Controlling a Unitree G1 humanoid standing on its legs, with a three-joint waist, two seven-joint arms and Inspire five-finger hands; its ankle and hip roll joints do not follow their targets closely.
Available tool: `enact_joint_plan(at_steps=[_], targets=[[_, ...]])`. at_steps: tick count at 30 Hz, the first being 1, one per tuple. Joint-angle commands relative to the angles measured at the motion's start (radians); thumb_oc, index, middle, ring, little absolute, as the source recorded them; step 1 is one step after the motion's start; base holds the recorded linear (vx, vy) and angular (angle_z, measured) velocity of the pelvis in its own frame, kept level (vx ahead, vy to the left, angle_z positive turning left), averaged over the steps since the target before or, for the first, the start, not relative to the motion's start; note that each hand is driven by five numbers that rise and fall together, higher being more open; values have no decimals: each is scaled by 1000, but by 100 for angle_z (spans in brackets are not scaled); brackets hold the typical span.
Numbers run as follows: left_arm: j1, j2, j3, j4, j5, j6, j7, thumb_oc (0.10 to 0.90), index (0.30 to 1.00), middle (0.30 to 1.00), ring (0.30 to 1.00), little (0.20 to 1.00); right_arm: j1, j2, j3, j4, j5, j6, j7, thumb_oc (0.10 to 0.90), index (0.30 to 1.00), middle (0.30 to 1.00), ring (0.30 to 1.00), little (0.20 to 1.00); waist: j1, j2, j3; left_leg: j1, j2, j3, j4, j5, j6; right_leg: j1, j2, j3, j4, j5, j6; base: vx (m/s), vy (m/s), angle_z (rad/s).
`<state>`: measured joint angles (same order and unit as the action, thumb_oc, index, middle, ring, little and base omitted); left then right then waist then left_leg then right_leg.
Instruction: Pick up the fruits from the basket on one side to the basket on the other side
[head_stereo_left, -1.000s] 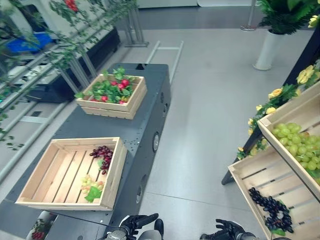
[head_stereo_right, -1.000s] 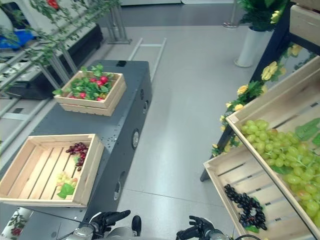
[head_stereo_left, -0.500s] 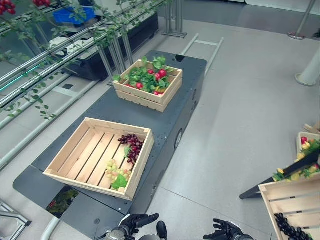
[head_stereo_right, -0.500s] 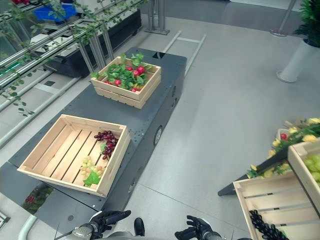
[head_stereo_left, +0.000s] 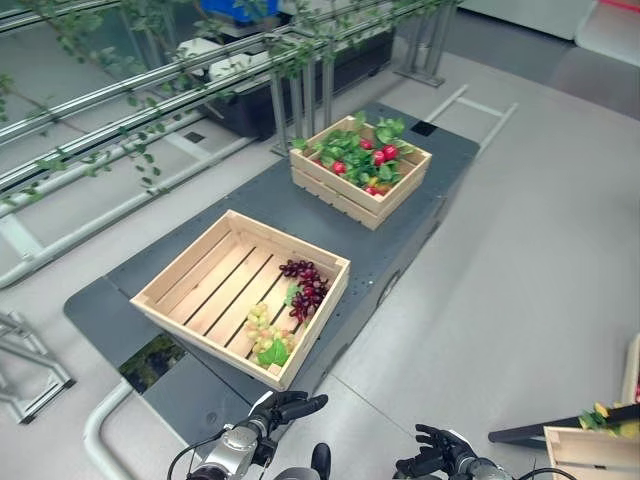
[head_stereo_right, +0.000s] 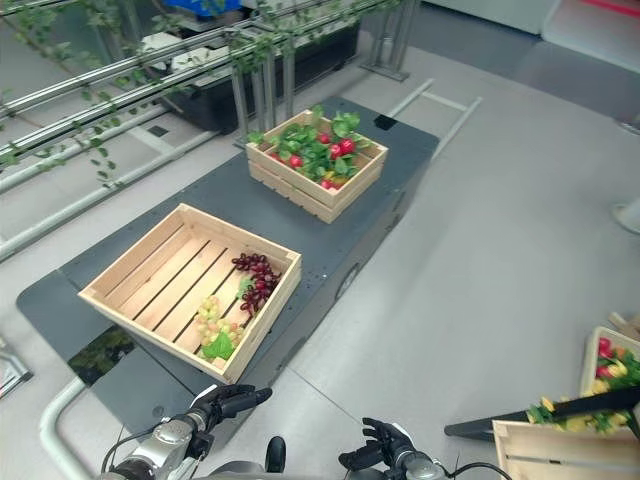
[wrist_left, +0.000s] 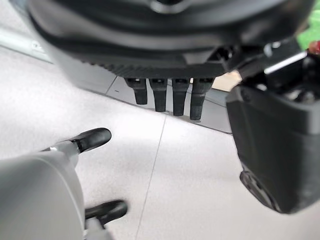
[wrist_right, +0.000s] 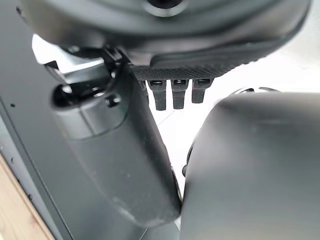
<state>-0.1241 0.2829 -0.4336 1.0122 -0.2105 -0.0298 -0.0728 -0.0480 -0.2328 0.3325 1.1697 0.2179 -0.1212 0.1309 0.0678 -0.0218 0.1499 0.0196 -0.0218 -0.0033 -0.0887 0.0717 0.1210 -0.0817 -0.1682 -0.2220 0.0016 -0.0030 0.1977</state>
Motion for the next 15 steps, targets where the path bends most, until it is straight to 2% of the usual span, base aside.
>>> enact_joint_plan(at_steps=[1, 5, 7, 10, 11, 14, 15], targets=[[-52, 16, 9, -36, 15, -36, -9, 800, 900, 900, 900, 900, -28, -20, -8, -45, 99, -53, -29, 800, 900, 900, 900, 900, -11, -42, -17, -14, -24, 73, 26, -88, -55, -87, -9, 112, 13, 243, -18, 160, -213, 99], [-37, 19, 22, -16, 13, -72, -15, 800, 900, 900, 900, 900, -9, -12, -23, -57, 120, -48, -25, 800, 900, 900, 900, 900, -34, -54, -18, -4, -12, 50, 60, -118, -53, -90, 0, 172, -2, 248, -14, 175, -242, 112], [-25, 22, 29, -22, 5, -86, -25, 800, 900, 900, 900, 900, -1, -9, -32, -55, 120, -55, -21, 800, 900, 900, 900, 900, -41, -56, -16, 5, -6, 42, 67, -125, -53, -82, 8, 192, -8, 238, -16, 173, -279, 41], [6, 29, 39, -51, 12, -97, -42, 800, 900, 900, 900, 900, 13, -9, -27, -63, 115, -56, -13, 800, 900, 900, 900, 900, -47, -61, -16, 10, 14, 16, 83, -132, -62, -53, 36, 198, -1, 187, -25, 195, -387, 28], [19, 28, 43, -64, -4, -89, -36, 800, 900, 900, 900, 900, 14, -12, -16, -77, 110, -34, -16, 800, 900, 900, 900, 900, -50, -65, -18, 14, 27, 1, 87, -127, -71, -33, 56, 200, -7, 160, -37, 166, -346, 42], [27, 29, 49, -85, -17, -84, -43, 800, 900, 900, 900, 900, 13, -19, -3, -85, 116, -18, -8, 800, 900, 900, 900, 900, -51, -69, -24, 29, 55, 0, 68, -110, -89, -8, 75, 195, -25, 140, -58, 165, -326, 35], [25, 22, 48, -102, -13, -79, -39, 800, 900, 900, 900, 900, 4, -24, 6, -94, 117, 10, -10, 800, 900, 900, 900, 900, -48, -71, -33, 30, 78, 4, 63, -95, -107, 17, 89, 183, -38, 118, -83, 153, -320, 24]])
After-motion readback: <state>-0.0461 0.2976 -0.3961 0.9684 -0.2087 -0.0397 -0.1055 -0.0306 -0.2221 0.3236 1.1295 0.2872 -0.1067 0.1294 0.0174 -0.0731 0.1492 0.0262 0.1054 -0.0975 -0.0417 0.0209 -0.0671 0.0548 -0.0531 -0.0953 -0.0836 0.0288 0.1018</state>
